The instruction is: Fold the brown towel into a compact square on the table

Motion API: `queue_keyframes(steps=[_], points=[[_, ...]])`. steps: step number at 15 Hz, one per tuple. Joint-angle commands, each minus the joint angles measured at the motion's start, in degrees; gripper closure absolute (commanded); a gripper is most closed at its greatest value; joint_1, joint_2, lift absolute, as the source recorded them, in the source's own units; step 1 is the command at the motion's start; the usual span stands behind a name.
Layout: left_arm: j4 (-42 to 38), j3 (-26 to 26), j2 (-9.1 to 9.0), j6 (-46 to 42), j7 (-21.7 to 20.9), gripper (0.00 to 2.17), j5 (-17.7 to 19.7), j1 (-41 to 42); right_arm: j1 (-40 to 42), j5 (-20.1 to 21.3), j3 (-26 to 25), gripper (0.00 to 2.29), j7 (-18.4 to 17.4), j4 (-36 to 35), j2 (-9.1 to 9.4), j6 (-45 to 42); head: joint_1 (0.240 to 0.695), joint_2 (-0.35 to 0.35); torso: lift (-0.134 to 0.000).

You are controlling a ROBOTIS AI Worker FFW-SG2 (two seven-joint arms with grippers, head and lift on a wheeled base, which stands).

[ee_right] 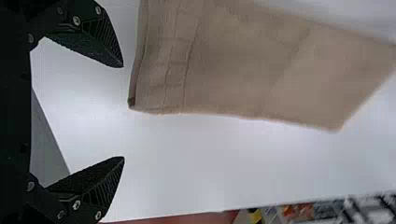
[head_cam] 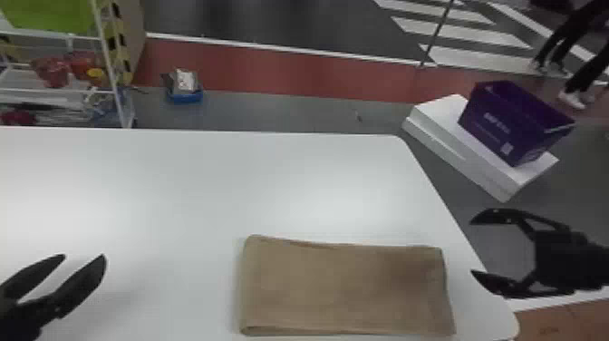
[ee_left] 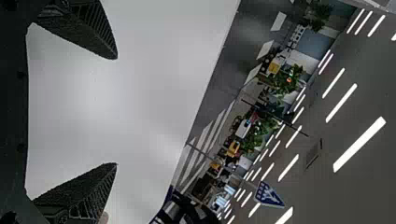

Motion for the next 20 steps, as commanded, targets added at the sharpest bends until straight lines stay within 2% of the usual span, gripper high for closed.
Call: queue_keyframes(steps=[1, 3, 5, 6, 8, 12, 16, 18, 20], points=[[-0.03, -0.02, -0.15, 0.09, -0.09, 0.06, 0.02, -0.06, 0.77, -8.60, -0.76, 0.21, 0.19, -9.08, 0.88, 37.03, 0.695, -0.276, -0.134], [-0.03, -0.11, -0.15, 0.09, -0.44, 0.06, 0.02, -0.14, 2.62, -11.94, -2.69, 0.21, 0.19, -16.64, 3.25, 56.55, 0.695, -0.312, -0.134], [-0.12, -0.19, -0.15, 0.44, -0.53, 0.06, 0.20, -0.14, 5.25, -14.75, -2.95, 0.21, 0.19, -22.70, 4.57, 77.64, 0.695, -0.323, -0.134], [-0.21, -0.19, -0.15, 0.79, -0.62, 0.06, 0.37, 0.03, 6.31, -16.24, -3.22, 0.21, -0.88, -23.76, 5.71, 82.56, 0.695, -0.328, -0.134], [-0.12, -0.19, -0.15, 1.14, -0.71, 0.06, 0.55, 0.12, 8.15, -17.39, -3.75, 0.21, -5.45, -25.52, 8.26, 87.31, 0.695, -0.331, -0.134], [0.32, -0.90, -0.15, 1.49, -0.71, 0.06, 0.81, -0.06, 7.71, -20.90, -6.03, 0.28, -11.25, -26.04, 9.32, 104.71, 0.695, -0.350, -0.134], [0.67, -2.30, -0.15, 1.67, -0.71, 0.06, 1.16, -0.32, 4.37, -21.08, -4.80, 0.28, -13.80, -23.05, 11.07, 106.12, 0.695, -0.350, -0.134], [0.76, -2.30, -0.15, 1.67, -0.71, 0.06, 1.16, -0.32, 2.00, -21.08, -4.62, 0.28, -13.97, -22.35, 12.48, 106.29, 0.695, -0.350, -0.134], [0.76, -2.30, -0.15, 1.67, -0.88, 0.06, 1.25, -0.14, 0.95, -20.99, -2.95, 0.28, -15.21, -21.56, 12.74, 106.12, 0.695, -0.350, -0.134]])
